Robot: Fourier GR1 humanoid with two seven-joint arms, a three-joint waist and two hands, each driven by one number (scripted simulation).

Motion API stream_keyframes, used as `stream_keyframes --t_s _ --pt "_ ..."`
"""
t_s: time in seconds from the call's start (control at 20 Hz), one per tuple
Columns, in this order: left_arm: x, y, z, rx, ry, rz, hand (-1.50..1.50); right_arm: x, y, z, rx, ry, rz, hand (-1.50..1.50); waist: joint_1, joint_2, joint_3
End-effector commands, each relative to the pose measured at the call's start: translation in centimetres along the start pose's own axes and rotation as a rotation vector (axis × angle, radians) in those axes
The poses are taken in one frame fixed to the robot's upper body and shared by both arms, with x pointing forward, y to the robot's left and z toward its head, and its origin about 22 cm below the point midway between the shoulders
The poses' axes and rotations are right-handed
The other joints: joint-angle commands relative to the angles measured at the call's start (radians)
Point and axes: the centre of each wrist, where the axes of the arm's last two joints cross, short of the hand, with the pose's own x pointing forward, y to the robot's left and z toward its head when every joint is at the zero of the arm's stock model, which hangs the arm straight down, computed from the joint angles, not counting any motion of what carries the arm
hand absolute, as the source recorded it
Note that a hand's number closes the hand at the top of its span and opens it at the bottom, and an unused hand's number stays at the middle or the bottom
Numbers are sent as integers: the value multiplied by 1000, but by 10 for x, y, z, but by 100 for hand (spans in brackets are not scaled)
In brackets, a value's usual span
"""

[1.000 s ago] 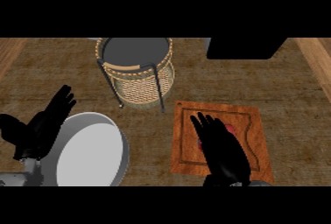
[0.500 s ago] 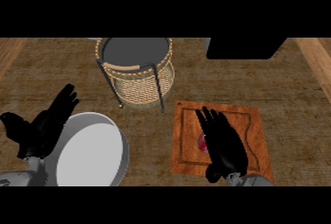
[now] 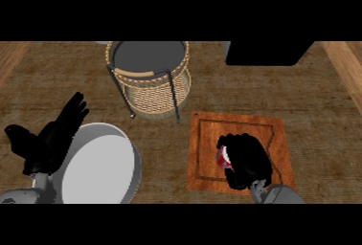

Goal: Pick the can from the cutting board and place it in the tiered basket

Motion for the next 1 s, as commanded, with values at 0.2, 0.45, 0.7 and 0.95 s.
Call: stream_keyframes --t_s 0.2,0.45,0.7,0.95 --pt "-4 10 -5 -6 32 3 0 -6 31 8 28 -54 113 150 -5 6 3" --pt "-2 7 -7 -4 5 16 0 -86 -13 -35 -34 1 123 150 -1 10 4" --pt "-5 1 5 -34 6 -6 0 -181 -44 -50 -132 44 111 150 13 11 5" --pt "-5 8 2 2 -2 7 0 -198 -77 -51 -454 -30 15 150 5 9 5"
